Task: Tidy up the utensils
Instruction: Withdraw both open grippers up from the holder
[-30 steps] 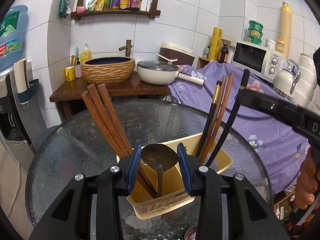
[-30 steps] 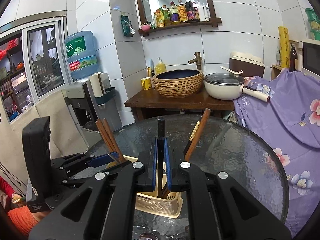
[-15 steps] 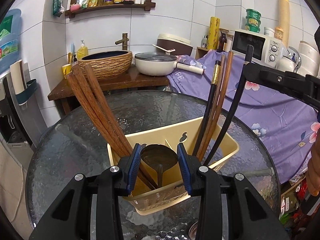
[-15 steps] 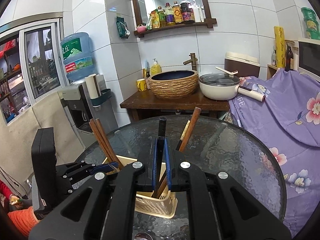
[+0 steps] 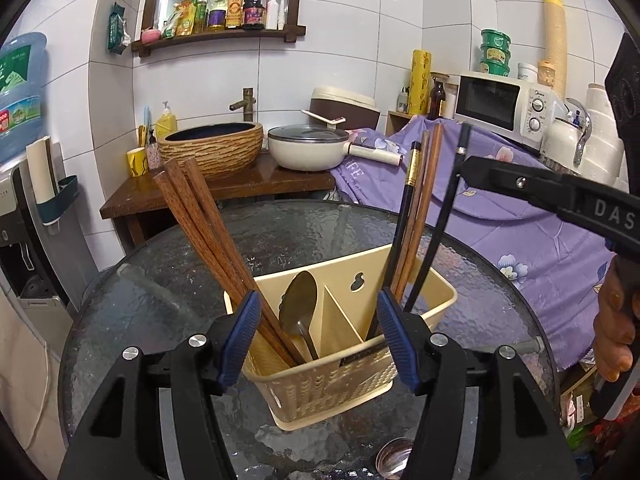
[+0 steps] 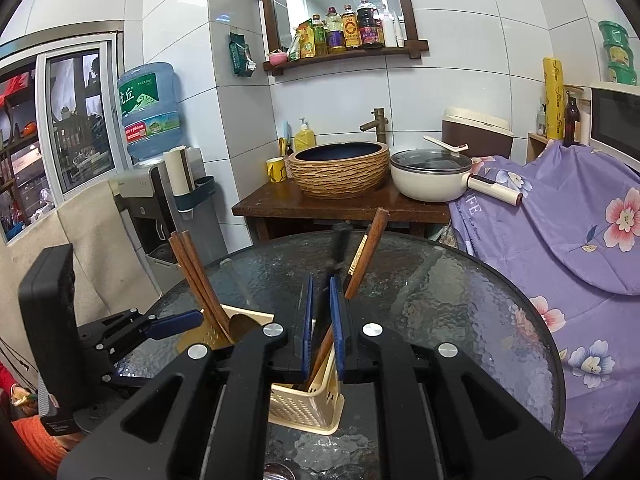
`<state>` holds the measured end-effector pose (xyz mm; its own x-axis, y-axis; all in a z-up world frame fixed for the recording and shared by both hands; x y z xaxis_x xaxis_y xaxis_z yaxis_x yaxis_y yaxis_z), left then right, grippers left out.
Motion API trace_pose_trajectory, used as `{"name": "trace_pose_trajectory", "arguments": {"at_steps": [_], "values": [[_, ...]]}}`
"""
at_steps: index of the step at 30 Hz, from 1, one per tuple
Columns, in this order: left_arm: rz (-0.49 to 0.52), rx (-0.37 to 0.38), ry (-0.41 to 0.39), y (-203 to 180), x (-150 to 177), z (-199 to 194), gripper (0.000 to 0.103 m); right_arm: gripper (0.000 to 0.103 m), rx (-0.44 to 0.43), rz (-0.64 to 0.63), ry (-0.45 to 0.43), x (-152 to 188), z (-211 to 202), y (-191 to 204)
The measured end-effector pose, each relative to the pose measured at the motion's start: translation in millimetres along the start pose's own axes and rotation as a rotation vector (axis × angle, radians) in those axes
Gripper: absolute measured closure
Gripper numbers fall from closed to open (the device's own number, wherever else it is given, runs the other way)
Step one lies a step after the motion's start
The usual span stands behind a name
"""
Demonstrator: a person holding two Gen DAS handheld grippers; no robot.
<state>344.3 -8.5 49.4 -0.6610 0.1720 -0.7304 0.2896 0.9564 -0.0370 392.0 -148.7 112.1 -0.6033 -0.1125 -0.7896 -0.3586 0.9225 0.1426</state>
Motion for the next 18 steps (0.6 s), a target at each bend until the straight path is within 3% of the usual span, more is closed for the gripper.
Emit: {"name": "trace_pose_trajectory", "arguments": {"at_steps": [4, 10, 18], "values": [[-0.001, -0.009, -0.029, -3.4, 10.1, -11.5, 0.036, 0.064, 0.016, -0.011, -0.017, 7.0, -4.4, 1.2], [-0.012, -0.034, -0.033, -9.3, 28.8, -26.6, 0.025, 0.063, 0.028, 0.017, -0.034, 18.0, -16.1, -5.6], [-0.014, -0.003, 0.132, -24.9, 85.6, -2.0, 0.025, 0.059, 0.063, 0.047, 0.056, 70.2, -12.2, -16.8]]}}
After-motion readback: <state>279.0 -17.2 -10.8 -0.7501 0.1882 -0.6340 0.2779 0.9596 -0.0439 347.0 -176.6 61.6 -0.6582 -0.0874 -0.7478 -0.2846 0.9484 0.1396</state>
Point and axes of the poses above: each gripper's, at about its wrist camera, not at the fingertips, and z roughly the way its jaws point, y to its left, x to its underside, the point moved 5 cm from there along z, roughly the way its jaws point, and after that the axes turned 12 degrees about y, right-handed, at the moved point
